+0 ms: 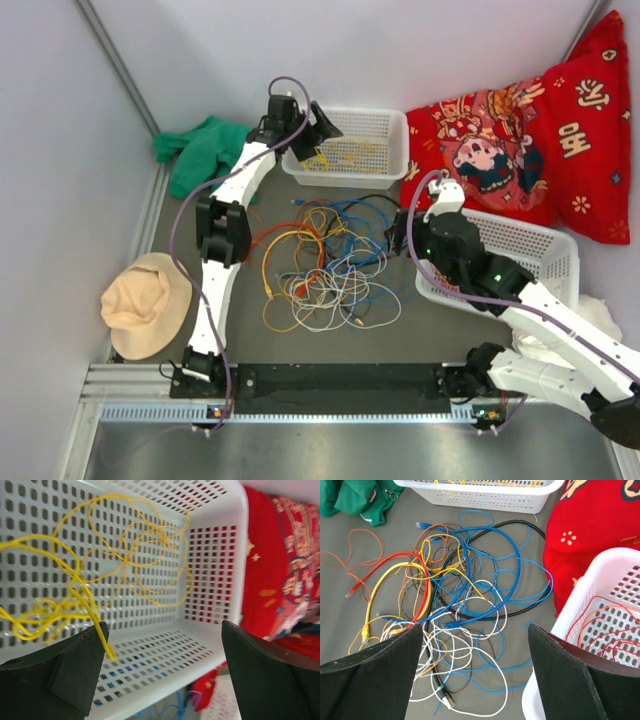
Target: Untangle the cables
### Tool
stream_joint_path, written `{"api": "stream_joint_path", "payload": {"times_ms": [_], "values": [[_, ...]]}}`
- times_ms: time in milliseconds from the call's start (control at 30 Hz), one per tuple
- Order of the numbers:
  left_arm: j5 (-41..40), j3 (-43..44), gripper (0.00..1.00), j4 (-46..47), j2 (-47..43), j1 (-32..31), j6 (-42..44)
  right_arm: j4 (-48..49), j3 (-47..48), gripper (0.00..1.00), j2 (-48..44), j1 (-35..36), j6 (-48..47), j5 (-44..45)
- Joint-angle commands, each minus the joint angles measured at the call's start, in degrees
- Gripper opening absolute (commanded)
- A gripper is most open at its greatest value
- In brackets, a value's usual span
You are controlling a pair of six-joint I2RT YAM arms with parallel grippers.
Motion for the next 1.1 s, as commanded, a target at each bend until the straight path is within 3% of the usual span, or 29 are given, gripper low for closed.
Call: {"api": "stream_joint_path", "payload": {"times_ms": [0,233,300,333,400,433,567,700,867,1067], "values": [[9.0,-1.7,0.99,7.7,-5.0,1.3,-11.3,4.8,1.7,0.85,0.8,-0.4,-1.4,-0.7],[18.4,-7.3,0.99,24.3,-8.2,3.3,-29.2,5.9,1.4,0.85,0.7,-0.4,-1.1,-1.4],[17.8,-4.8,0.99,22.8,-6.9,4.0,-30.8,5.9,1.2,0.85,0.6,-0.5,-0.8,-1.6],[17.7,-2.8,0.99,15.0,-5.8,4.3,-29.3,6.0,1.1,0.85,0.5,-0.5,-0.6,-1.6],[18.1,3.2,0.99,9.2,-4.8,4.2,-24.6,5.9,1.1,0.85,0.3,-0.5,-0.3,-1.6],[16.1,3.8,0.99,3.1,-5.9,3.7,-18.4,5.9,1.0,0.85,0.2,-0.5,-0.3,-1.5],[3.6,-1.9,0.99,-1.5,-12.2,2.9,-7.7,7.3,0.5,0.85,0.8,-0.5,-0.2,-2.5],[5.1,5.0,0.99,-13.4,-5.2,2.9,-2.8,6.9,1.7,0.85,2.2,-0.4,0.5,-3.5],[-7.9,2.8,0.99,-14.7,-11.5,-1.8,9.8,7.5,1.9,0.85,2.7,-0.4,0.8,-4.1],[-22.3,2.8,0.99,-18.1,-12.0,-5.8,20.1,7.3,1.5,0.85,2.8,-0.4,2.3,-4.6]]}}
